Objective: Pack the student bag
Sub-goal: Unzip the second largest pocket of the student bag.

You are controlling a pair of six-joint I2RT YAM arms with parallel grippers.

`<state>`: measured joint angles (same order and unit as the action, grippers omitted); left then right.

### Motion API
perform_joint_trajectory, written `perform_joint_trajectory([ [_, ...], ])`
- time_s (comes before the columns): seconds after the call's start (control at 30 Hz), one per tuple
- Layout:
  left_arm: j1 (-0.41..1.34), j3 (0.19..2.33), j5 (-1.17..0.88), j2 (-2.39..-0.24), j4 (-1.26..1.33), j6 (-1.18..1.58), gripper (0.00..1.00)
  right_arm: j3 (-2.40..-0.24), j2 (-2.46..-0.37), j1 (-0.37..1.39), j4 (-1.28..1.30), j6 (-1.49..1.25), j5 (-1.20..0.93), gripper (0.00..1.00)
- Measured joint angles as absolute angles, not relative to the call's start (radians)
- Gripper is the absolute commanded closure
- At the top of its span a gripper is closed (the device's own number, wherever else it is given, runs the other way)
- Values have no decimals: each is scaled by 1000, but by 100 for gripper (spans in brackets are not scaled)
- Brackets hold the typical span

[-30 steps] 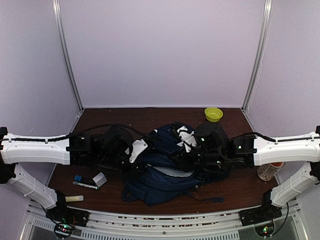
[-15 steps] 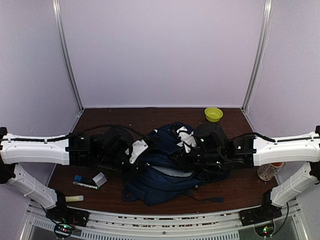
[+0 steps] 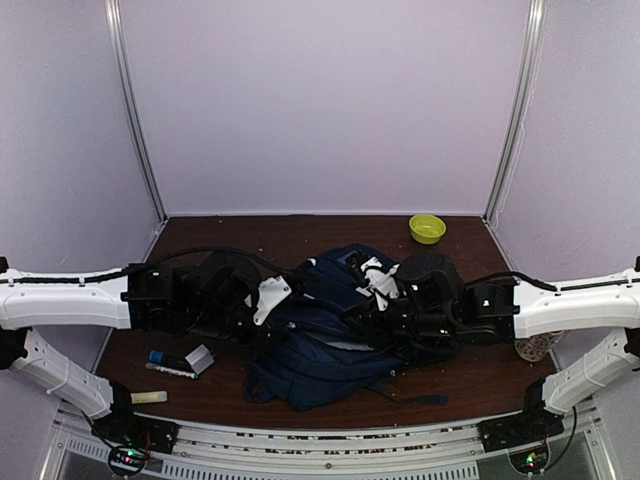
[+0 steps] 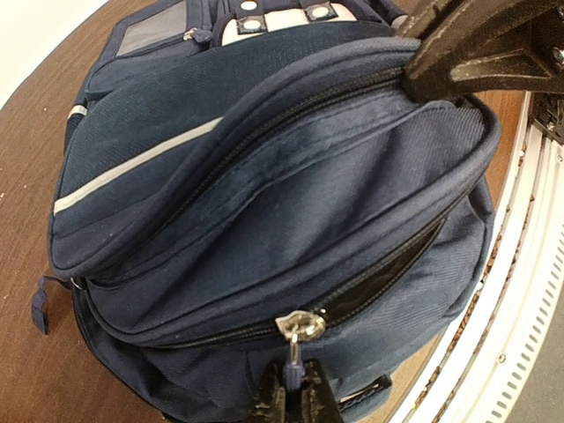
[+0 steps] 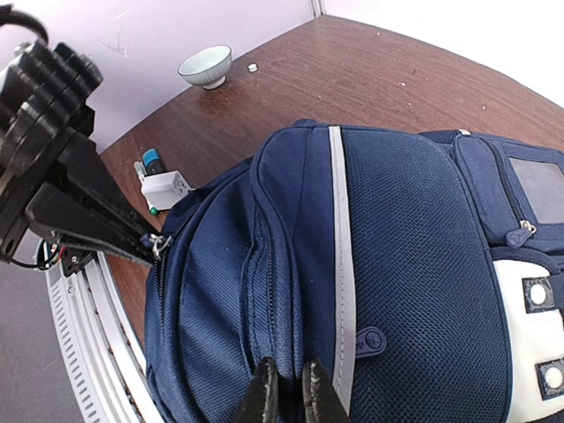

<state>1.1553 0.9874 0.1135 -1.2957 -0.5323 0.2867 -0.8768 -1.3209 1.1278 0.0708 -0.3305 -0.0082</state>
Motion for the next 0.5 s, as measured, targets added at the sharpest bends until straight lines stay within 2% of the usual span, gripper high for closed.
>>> perform_joint_trajectory([
  [0.5,1131,986,105,-1296,-525,263,100,-707,-1152,1129,-16,-279,-10,100],
])
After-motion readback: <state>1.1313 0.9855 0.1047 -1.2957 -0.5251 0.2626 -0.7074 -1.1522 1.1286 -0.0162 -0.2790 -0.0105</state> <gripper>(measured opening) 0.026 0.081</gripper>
